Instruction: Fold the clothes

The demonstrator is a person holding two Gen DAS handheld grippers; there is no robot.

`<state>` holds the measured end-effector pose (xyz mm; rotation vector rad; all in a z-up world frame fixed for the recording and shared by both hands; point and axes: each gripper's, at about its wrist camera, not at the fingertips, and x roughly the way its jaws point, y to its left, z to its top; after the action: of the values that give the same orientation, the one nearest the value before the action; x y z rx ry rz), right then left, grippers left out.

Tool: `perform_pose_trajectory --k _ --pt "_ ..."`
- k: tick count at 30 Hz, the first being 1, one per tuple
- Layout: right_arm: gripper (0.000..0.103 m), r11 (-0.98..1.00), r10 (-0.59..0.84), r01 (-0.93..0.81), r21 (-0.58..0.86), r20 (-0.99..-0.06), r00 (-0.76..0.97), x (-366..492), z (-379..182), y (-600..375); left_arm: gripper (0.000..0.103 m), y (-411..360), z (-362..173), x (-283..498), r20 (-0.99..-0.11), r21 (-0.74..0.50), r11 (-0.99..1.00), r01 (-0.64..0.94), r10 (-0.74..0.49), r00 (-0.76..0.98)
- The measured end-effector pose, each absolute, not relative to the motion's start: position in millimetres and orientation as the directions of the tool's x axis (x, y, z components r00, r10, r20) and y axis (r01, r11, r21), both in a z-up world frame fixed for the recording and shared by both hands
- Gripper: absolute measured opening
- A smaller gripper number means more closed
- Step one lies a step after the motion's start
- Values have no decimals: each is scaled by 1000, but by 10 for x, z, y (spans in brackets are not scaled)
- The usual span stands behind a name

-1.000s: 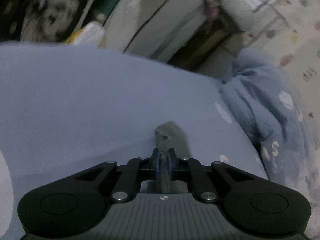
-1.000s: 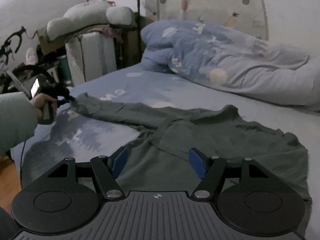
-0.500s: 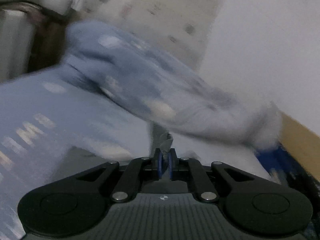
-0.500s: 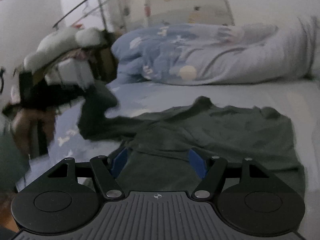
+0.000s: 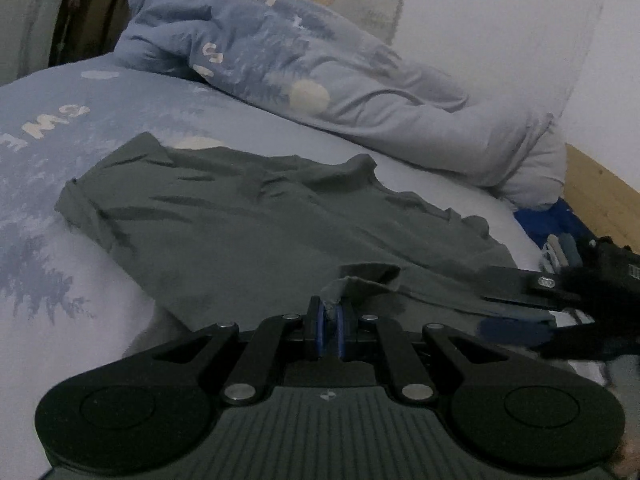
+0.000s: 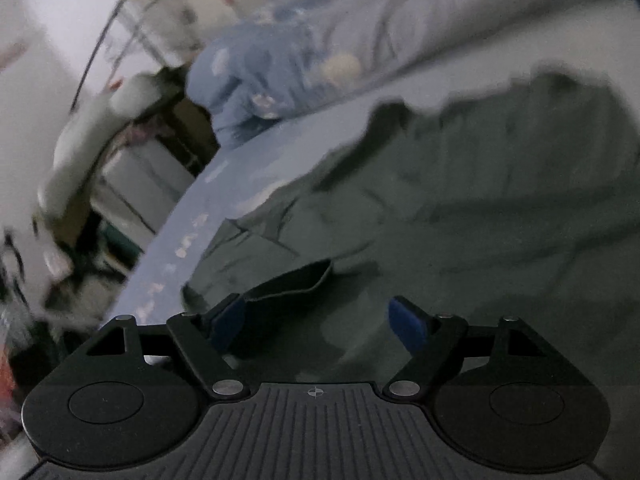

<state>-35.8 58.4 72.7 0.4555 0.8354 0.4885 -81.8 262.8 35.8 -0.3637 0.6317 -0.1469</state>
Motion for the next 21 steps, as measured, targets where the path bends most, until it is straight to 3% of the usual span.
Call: perform_pose_trajectory --k 5,8,13,15,21 --pt "81 747 608 -143 649 -580 543 -139 475 792 9 2626 277 -718 -562 -364 931 29 -244 791" --pt "75 712 628 -90 697 -574 525 -9 324 917 9 2641 250 -733 -562 -373 928 29 -250 788" --pt "16 731 619 -83 677 -608 497 162 196 1125 9 2630 261 -690 -560 -379 925 24 -250 790" --pt "7 767 604 -149 624 -624 496 208 285 1193 9 2598 286 -635 -554 -383 924 21 -248 795" --pt "5 816 573 -306 490 -624 531 440 753 1149 9 2312 436 -365 -497 -404 914 30 -247 832"
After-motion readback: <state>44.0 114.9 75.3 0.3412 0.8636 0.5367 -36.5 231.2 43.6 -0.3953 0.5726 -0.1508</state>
